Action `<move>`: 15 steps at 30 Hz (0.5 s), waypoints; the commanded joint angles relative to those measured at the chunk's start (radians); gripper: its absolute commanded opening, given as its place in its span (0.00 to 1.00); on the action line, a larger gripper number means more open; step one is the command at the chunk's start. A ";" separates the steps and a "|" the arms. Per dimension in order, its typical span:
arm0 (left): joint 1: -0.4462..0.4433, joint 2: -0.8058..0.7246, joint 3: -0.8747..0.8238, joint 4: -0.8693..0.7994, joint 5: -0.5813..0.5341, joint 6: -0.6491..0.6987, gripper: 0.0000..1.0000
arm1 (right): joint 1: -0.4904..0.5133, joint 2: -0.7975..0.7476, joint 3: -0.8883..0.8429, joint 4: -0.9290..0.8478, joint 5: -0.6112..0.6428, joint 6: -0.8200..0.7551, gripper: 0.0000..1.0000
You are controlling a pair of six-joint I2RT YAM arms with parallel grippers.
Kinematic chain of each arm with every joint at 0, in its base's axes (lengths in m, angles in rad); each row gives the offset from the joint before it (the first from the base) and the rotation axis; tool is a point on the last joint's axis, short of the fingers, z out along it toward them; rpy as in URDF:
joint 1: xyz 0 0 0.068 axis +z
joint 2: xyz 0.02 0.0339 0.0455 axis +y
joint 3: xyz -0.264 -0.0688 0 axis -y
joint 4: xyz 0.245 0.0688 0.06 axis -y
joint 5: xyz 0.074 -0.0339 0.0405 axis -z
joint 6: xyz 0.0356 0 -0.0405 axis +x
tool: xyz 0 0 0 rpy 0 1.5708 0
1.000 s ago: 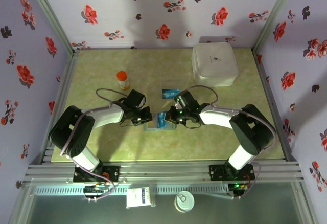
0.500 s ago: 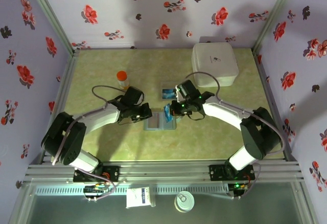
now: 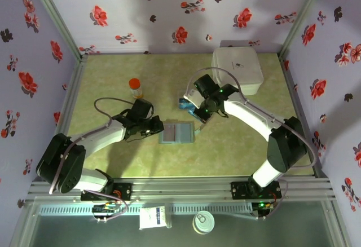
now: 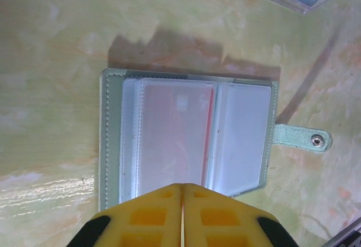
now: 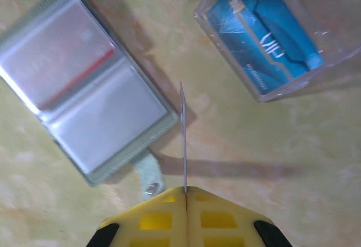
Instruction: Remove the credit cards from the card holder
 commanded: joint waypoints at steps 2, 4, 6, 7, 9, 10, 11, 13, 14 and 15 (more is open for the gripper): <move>0.013 -0.042 -0.032 -0.010 -0.017 0.002 0.08 | -0.016 0.039 0.065 -0.079 0.038 -0.317 0.00; 0.016 -0.053 -0.043 -0.011 -0.019 0.002 0.08 | -0.016 0.059 0.090 -0.076 0.017 -0.385 0.00; 0.022 -0.059 -0.046 -0.023 -0.019 0.009 0.09 | -0.024 0.096 0.133 -0.086 -0.012 -0.440 0.00; 0.026 -0.061 -0.046 -0.028 -0.020 0.012 0.09 | -0.029 0.118 0.158 -0.101 -0.025 -0.459 0.00; 0.033 -0.065 -0.049 -0.031 -0.020 0.018 0.09 | -0.040 0.180 0.235 -0.151 -0.058 -0.489 0.00; 0.036 -0.066 -0.052 -0.030 -0.020 0.015 0.09 | -0.045 0.209 0.273 -0.175 -0.072 -0.500 0.00; 0.039 -0.065 -0.055 -0.028 -0.020 0.012 0.09 | -0.051 0.242 0.321 -0.202 -0.084 -0.508 0.00; 0.043 -0.063 -0.052 -0.030 -0.015 0.011 0.09 | -0.061 0.294 0.395 -0.235 -0.103 -0.526 0.00; 0.044 -0.063 -0.052 -0.030 -0.015 0.013 0.09 | -0.065 0.316 0.426 -0.246 -0.109 -0.536 0.00; 0.047 -0.062 -0.051 -0.032 -0.016 0.012 0.09 | -0.070 0.339 0.457 -0.252 -0.111 -0.547 0.00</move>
